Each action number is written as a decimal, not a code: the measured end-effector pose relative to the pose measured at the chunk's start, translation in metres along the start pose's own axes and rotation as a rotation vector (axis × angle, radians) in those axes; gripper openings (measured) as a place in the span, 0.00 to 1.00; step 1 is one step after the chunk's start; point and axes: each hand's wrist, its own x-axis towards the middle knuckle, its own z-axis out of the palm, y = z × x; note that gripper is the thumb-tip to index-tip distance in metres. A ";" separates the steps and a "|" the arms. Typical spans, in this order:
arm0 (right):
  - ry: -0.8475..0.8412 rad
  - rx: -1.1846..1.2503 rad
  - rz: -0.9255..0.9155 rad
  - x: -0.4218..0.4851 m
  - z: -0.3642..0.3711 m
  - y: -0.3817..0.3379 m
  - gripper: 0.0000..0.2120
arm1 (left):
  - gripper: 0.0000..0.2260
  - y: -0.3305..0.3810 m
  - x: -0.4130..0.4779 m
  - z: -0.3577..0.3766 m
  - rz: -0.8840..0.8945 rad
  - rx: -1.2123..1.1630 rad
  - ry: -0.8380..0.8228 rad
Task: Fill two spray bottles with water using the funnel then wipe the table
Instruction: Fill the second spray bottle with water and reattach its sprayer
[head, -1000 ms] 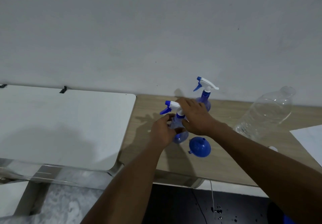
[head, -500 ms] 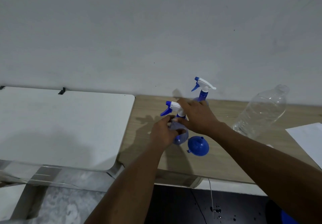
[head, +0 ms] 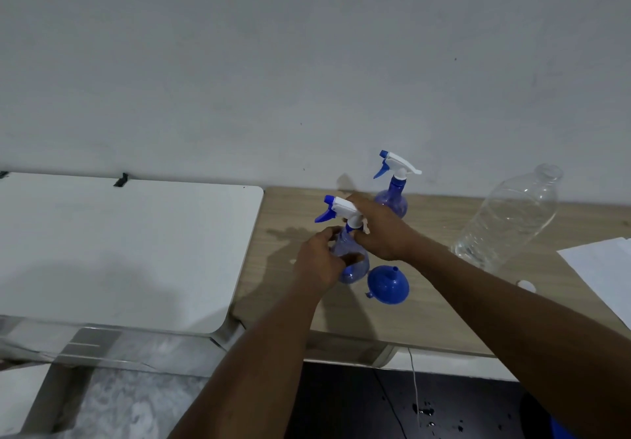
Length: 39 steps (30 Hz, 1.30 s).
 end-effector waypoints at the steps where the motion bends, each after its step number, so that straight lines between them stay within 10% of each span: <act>1: -0.027 0.049 0.005 0.000 -0.004 0.000 0.20 | 0.28 0.000 0.000 0.000 0.006 0.001 -0.002; 7: 0.042 0.627 0.215 -0.007 -0.013 -0.016 0.13 | 0.33 0.003 0.003 0.000 -0.060 0.040 -0.029; 23: 0.267 0.844 0.250 0.006 -0.064 -0.053 0.17 | 0.29 -0.005 0.001 -0.002 0.031 0.023 -0.004; 31: 0.374 0.769 0.217 0.016 -0.152 -0.082 0.17 | 0.28 -0.008 0.001 -0.001 0.056 0.000 -0.007; 39: 0.384 0.297 0.362 0.023 -0.060 0.008 0.08 | 0.28 -0.007 -0.001 -0.001 0.041 -0.045 -0.006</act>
